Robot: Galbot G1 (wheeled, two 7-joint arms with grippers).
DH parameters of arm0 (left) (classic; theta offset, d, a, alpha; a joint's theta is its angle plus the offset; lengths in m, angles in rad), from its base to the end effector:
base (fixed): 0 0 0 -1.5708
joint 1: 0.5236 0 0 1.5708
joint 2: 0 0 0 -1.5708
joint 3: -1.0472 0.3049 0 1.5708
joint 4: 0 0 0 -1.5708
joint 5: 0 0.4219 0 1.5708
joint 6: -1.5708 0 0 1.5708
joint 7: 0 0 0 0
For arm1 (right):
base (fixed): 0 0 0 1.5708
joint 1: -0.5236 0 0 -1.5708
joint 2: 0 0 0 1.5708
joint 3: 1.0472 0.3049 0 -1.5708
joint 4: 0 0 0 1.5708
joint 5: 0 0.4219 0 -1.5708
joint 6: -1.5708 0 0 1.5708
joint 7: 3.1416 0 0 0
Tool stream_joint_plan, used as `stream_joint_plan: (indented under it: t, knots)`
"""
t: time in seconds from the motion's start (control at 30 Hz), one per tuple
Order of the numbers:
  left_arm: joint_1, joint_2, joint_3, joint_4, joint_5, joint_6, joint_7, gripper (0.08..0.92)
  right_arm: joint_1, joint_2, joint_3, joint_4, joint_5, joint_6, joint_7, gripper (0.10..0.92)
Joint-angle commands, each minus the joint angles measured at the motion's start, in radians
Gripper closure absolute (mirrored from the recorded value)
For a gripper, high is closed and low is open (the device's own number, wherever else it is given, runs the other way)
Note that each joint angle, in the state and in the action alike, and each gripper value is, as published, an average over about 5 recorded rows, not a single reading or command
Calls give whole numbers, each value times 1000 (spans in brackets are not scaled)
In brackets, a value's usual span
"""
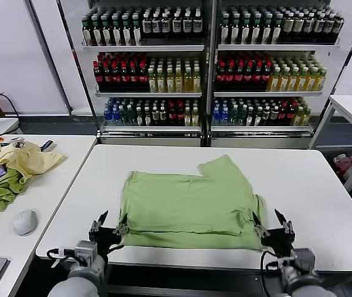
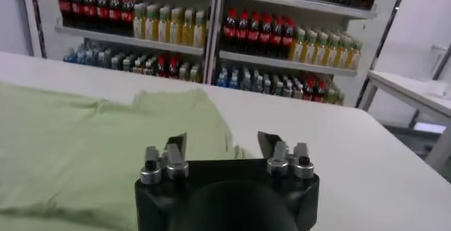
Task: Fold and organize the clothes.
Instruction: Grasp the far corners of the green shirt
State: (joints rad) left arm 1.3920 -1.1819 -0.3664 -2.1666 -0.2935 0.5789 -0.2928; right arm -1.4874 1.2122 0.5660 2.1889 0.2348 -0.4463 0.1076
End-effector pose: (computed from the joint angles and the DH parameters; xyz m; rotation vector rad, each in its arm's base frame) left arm 0.2963 -0.0248 -0.1954 -0.0628 -2.7472 -0.1986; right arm 0.2889 -0.0348 -0.1929 0.0472 -2.8611 0.2113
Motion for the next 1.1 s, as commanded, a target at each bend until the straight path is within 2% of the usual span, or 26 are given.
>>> stream_joint_plan:
  t: [0.03, 0.17, 0.33, 0.53, 0.77, 1.1]
  knots:
    - [-316, 43, 67, 241, -133, -3, -27, 278, 514, -55, -191, -370, 87, -63, 50, 273]
    - [-464, 29, 145, 386, -139, -10, -40, 194, 678, -53, -256, -529, 116, -86, 58, 210]
    - [-613, -16, 218, 574, -123, -17, -43, 178, 809, -32, -316, -713, 125, -90, 61, 203]
    - [-735, -80, 260, 750, -111, -25, -53, 177, 977, 18, -373, -915, 107, -77, 51, 203]
    - [-819, -119, 270, 893, -108, -14, -65, 177, 1069, 84, -388, -1099, 83, -53, 35, 203]
    - [-848, -141, 275, 974, -112, 2, -67, 177, 1123, 164, -392, -1263, 58, -38, -2, 203]
